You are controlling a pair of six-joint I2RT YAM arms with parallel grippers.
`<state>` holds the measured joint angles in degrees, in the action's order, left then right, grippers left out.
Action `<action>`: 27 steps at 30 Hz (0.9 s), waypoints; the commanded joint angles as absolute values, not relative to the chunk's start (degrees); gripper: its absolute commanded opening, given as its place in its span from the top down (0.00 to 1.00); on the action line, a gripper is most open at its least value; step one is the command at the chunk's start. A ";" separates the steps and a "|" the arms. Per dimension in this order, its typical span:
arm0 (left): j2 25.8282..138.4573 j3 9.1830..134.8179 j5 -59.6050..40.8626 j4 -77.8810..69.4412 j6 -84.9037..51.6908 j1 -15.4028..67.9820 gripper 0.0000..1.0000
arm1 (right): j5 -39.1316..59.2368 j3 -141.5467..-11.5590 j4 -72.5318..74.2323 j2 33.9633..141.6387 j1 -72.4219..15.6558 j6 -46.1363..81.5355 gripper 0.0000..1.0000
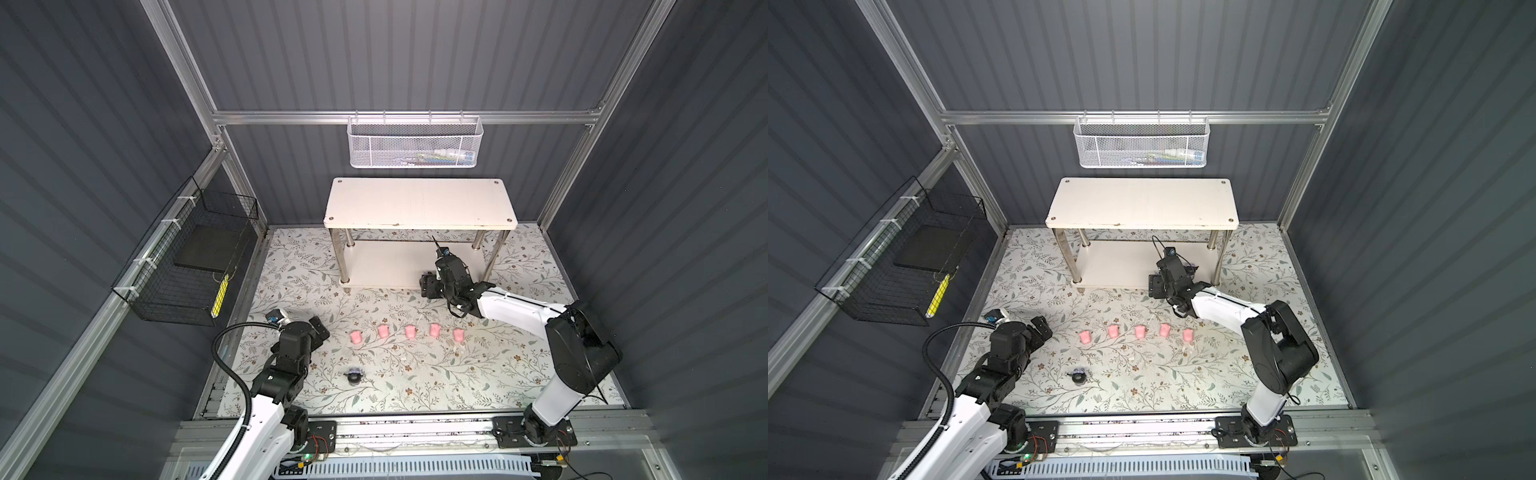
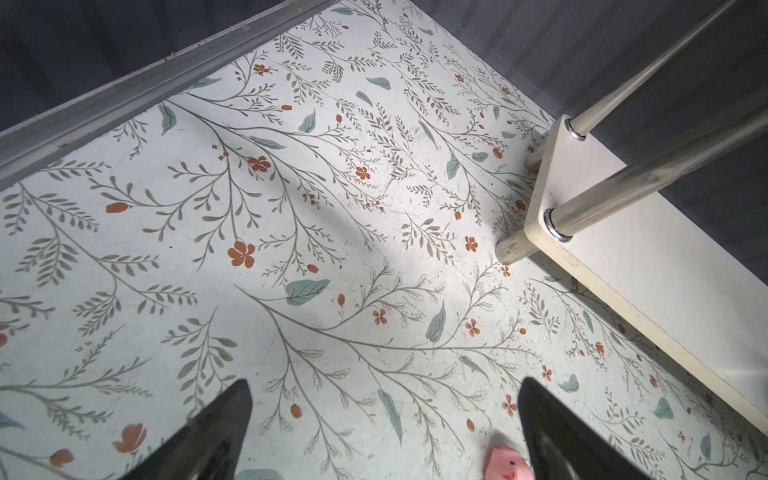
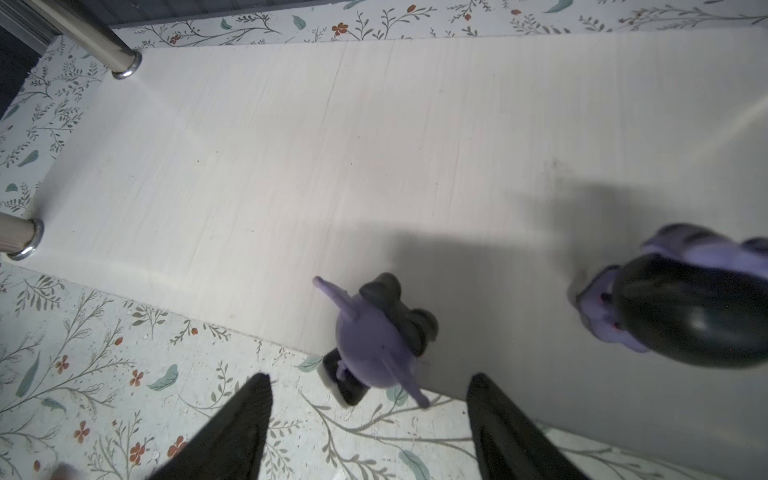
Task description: Place and organize the plastic toys onto the shelf
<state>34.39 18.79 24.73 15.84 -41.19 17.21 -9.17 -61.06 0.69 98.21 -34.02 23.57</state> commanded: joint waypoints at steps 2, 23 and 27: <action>34.28 18.63 26.02 16.76 -40.98 17.34 0.00 | -8.55 -63.34 0.34 100.31 -33.69 23.74 0.27; 33.10 18.02 26.70 17.66 -41.05 17.29 0.00 | -10.33 -68.41 -2.11 104.72 -33.68 20.93 0.40; 33.10 17.97 26.67 17.67 -41.13 17.31 0.00 | -11.18 -68.98 -2.05 105.24 -33.74 20.10 0.43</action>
<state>33.85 18.76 25.58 15.86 -41.19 17.21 -9.65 -67.53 -1.37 104.49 -33.89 21.32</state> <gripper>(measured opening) 0.997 0.572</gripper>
